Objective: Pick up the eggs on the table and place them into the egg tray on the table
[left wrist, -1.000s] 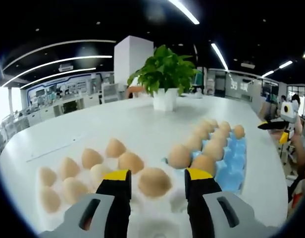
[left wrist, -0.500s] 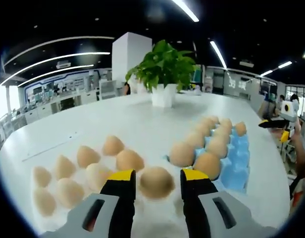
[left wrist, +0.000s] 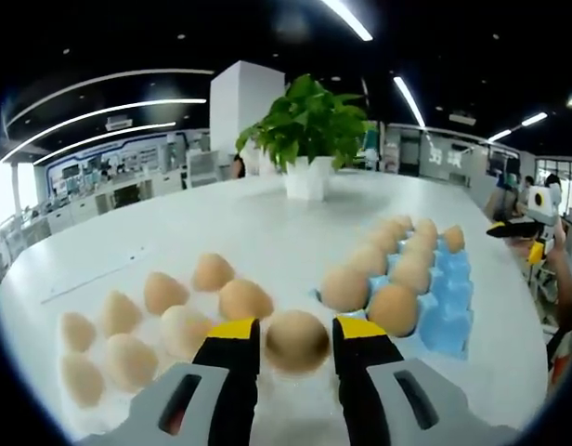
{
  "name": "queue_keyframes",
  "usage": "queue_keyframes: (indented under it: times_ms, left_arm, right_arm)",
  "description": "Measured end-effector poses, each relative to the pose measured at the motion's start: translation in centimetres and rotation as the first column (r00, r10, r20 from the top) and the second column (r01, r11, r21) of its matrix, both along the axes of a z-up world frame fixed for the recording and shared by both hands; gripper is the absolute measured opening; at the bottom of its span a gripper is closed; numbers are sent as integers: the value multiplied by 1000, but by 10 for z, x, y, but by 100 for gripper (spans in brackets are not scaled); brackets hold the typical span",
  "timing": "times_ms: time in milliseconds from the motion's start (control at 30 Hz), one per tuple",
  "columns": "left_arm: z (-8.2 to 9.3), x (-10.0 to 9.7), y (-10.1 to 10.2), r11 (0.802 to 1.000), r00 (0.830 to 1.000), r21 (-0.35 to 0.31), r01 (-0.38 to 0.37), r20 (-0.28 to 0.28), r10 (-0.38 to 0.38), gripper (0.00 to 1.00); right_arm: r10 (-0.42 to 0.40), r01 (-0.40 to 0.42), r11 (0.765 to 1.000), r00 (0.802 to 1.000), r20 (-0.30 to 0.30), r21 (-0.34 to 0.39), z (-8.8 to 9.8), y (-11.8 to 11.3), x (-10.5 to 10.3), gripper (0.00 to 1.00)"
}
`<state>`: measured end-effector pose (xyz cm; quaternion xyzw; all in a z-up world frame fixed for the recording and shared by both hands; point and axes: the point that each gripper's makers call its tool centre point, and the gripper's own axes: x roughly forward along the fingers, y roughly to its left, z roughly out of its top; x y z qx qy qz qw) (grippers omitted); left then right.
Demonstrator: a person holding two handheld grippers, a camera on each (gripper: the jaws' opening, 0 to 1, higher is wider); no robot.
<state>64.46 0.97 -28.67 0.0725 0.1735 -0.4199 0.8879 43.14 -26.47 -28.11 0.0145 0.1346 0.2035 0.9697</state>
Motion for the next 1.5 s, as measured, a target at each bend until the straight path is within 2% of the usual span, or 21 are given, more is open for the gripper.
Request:
queue_keyframes:
  times_ms: [200,667,800,1000,1200,1333,1500]
  left_arm:
    - [0,-1,-1,1000,1000,0,10,10,-10,27]
    - [0,-2,-1,1000,999,-21,9,41,-8,26]
    - [2,-4,0,999,999,-45,3,52,0,26]
    - [6,-3,1,996,999,-92,-9,30,12,26]
    - [9,-5,2,994,999,-113,-9,47,15,26]
    - [17,-2,4,984,999,-174,-26,39,33,26]
    - [22,-6,1,982,999,-188,-20,36,28,26]
  right_arm:
    - [1,-1,1000,1000,0,-1,0,0,0,86]
    - [-3,3,1000,1000,3,-4,1,0,-3,86]
    - [-4,4,1000,1000,6,-3,2,0,-4,86]
    - [-3,3,1000,1000,7,-5,3,2,-5,86]
    - [-9,9,1000,1000,11,-7,4,2,-8,86]
    - [-12,12,1000,1000,8,-10,4,2,-11,86]
    - [-16,16,1000,1000,14,-11,6,1,-14,86]
